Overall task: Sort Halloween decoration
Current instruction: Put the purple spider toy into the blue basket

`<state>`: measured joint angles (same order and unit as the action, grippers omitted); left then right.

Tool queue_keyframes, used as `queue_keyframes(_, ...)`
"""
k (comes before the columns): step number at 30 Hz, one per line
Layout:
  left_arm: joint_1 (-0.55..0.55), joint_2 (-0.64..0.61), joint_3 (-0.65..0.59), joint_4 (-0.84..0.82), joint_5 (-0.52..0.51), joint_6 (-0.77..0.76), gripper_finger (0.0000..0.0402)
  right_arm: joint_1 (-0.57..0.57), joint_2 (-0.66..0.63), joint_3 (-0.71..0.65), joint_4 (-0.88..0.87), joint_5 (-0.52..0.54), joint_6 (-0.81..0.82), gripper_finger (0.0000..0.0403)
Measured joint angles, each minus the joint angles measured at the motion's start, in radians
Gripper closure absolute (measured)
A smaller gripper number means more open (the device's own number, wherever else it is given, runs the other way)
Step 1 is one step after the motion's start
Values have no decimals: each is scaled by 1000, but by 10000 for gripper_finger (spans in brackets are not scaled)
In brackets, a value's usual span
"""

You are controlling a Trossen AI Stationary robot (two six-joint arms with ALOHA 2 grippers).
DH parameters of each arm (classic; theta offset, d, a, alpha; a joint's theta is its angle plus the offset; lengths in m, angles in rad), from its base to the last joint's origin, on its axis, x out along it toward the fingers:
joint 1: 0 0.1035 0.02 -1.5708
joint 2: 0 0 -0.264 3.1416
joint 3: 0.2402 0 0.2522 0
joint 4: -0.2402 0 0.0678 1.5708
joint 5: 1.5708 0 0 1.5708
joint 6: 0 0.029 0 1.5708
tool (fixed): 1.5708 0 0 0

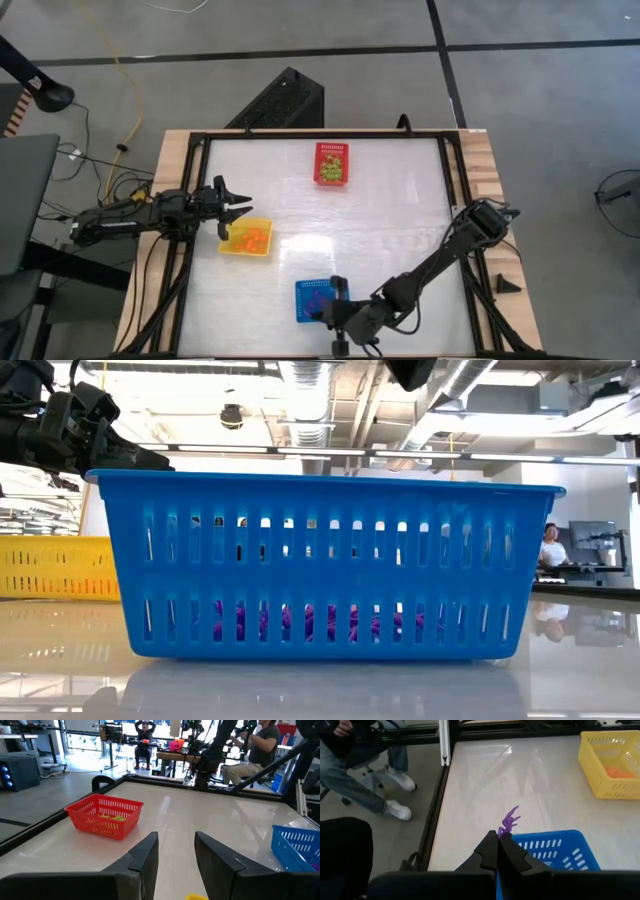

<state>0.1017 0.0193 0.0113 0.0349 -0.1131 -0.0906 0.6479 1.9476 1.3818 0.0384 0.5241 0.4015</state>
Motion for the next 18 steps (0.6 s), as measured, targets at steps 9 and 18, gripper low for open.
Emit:
queue_keyframes(9,0,0,0,0,0,0,285,-1,6,7,-12,-3,-2,376)
queue_keyframes(18,0,0,0,0,0,0,285,-11,5,7,-147,-1,30,365)
